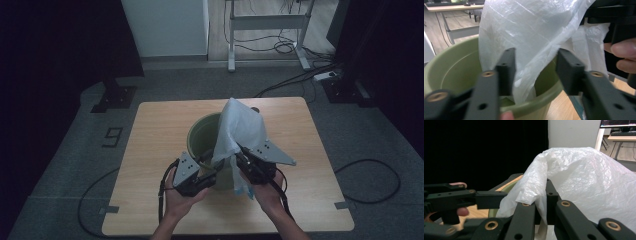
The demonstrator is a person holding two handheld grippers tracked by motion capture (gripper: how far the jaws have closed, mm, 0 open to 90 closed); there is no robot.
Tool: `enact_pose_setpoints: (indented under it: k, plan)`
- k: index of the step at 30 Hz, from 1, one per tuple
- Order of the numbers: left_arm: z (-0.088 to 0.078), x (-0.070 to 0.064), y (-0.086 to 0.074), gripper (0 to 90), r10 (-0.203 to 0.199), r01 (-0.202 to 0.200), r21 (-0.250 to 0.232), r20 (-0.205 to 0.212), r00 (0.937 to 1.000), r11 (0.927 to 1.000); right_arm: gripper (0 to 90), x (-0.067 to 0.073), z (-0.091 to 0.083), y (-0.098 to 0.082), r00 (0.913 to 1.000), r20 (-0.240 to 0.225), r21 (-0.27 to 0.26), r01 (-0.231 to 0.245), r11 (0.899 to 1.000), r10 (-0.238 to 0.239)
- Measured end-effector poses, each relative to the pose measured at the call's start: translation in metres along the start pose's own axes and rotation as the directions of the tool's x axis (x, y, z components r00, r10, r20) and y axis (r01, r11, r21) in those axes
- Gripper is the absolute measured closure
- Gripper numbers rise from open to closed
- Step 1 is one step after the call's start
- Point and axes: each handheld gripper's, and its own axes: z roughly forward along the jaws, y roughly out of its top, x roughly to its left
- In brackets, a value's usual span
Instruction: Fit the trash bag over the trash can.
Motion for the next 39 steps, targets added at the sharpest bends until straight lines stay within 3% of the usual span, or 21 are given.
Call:
enact_pose_setpoints:
  k: [5, 8, 14, 17, 21, 25, 29, 35, 39]
  plan:
    - [0.001, 0.003, 0.001, 85.2, -0.03, 0.03, -0.007, 0.035, 0.999, 0.9995, 82.2, -0.002, -0.002, -0.006, 0.9999, -0.008, 0.001, -0.007, 1.0, 0.007]
    - [-0.001, 0.006, 0.002, 89.5, -0.047, 0.048, -0.021, 0.041, 0.998, 0.9986, 78.4, -0.003, -0.004, -0.01, 1.0, -0.009, 0.001, -0.004, 1.0, 0.004]
    - [-0.007, 0.012, 0.003, 90.0, -0.096, 0.097, -0.055, 0.016, 0.9952, 0.9937, 46.8, 0.003, -0.016, -0.023, 0.9953, 0.083, -0.012, 0.051, 0.999, -0.05]
    - [-0.009, 0.012, 0.003, 90.0, -0.112, 0.113, -0.076, 0.014, 0.9936, 0.9907, 38.8, 0.006, -0.026, -0.033, 0.9944, 0.094, -0.01, 0.049, 0.999, -0.048]
    - [-0.01, 0.011, 0.004, 90.0, -0.119, 0.119, -0.088, 0.002, 0.9929, 0.989, 35.0, 0.009, -0.036, -0.052, 0.9955, 0.079, -0.014, 0.055, 0.998, -0.054]
    - [-0.01, 0.011, 0.005, 90.0, -0.124, 0.123, -0.103, -0.007, 0.9922, 0.9871, 29.9, 0.008, -0.04, -0.069, 0.9975, 0.068, 0.006, 0.02, 1.0, -0.021]
    - [-0.013, 0.013, 0.007, 90.0, -0.133, 0.131, -0.12, -0.012, 0.991, 0.9841, 29.5, 0.008, -0.042, -0.077, 0.9971, 0.074, 0.02, 0.012, 1.0, -0.014]
    - [-0.028, 0.021, 0.009, 90.0, -0.162, 0.158, -0.16, -0.015, 0.9867, 0.9744, 28.0, -0.003, -0.045, -0.086, 0.989, 0.147, 0.047, -0.029, 0.998, 0.022]
    - [-0.036, 0.029, 0.007, 90.0, -0.184, 0.178, -0.17, -0.017, 0.9828, 0.9693, 33.0, -0.013, -0.049, -0.088, 0.9811, 0.191, 0.042, -0.04, 0.998, 0.032]
